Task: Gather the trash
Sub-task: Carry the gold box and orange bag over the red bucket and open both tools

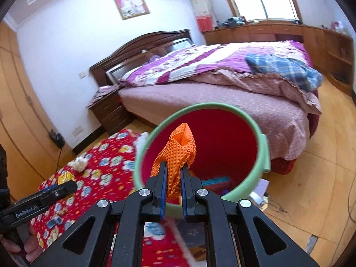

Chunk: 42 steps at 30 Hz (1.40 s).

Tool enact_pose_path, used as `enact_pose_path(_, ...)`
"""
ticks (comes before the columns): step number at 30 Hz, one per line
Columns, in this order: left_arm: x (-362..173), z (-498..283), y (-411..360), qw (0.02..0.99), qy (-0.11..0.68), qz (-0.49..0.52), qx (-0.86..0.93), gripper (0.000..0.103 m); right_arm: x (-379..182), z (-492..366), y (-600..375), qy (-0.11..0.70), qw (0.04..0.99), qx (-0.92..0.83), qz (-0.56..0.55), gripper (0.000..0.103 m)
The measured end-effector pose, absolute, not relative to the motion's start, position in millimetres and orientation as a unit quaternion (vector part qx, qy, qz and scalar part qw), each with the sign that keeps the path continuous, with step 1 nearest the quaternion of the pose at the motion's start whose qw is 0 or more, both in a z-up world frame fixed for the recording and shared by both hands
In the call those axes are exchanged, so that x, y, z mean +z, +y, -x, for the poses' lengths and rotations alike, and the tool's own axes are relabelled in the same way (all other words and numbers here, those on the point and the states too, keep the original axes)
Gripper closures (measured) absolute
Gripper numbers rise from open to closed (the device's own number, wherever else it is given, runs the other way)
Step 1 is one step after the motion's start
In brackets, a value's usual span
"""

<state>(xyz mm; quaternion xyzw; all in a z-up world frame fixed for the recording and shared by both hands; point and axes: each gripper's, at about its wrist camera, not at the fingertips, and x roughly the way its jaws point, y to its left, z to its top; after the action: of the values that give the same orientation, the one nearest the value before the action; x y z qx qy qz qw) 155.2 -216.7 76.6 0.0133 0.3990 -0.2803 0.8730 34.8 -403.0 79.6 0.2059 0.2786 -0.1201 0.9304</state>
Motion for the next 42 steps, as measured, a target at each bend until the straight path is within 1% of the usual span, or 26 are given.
enact_pose_path(10,68.7,-167.1,-284.5,0.856,0.401,-0.054,-0.322,0.056,58.5,-33.8,-440.4,0.286,0.919,-0.157,-0.219,0.092)
enact_pose_path(17,53.5,-180.3,-312.6,0.843,0.417,-0.06,-0.335,0.056,43.1,-41.0,-456.9,0.297,0.913,-0.168,-0.225,0.092)
enact_pose_path(21,47.2,-184.9,-322.1,0.837,0.423,-0.06,-0.342,0.056,36.6,-44.5,-461.5,0.302,0.911,-0.167,-0.226,0.09)
enact_pose_path(30,41.6,-189.4,-332.4,0.828,0.427,-0.061,-0.359,0.056,31.1,-50.2,-461.8,0.305,0.912,-0.156,-0.225,0.09)
enact_pose_path(32,41.7,-187.9,-333.3,0.83,0.423,-0.065,-0.358,0.055,30.9,-51.1,-461.6,0.305,0.913,-0.152,-0.226,0.088)
enact_pose_path(34,43.0,-186.5,-334.0,0.832,0.418,-0.066,-0.359,0.053,30.8,-51.2,-461.8,0.304,0.913,-0.149,-0.228,0.083)
enact_pose_path(36,44.5,-185.6,-334.1,0.833,0.415,-0.068,-0.359,0.049,31.1,-50.6,-461.9,0.302,0.914,-0.145,-0.231,0.082)
enact_pose_path(42,50.4,-181.8,-329.9,0.836,0.409,-0.065,-0.359,0.049,35.8,-47.5,-459.6,0.295,0.917,-0.141,-0.229,0.079)
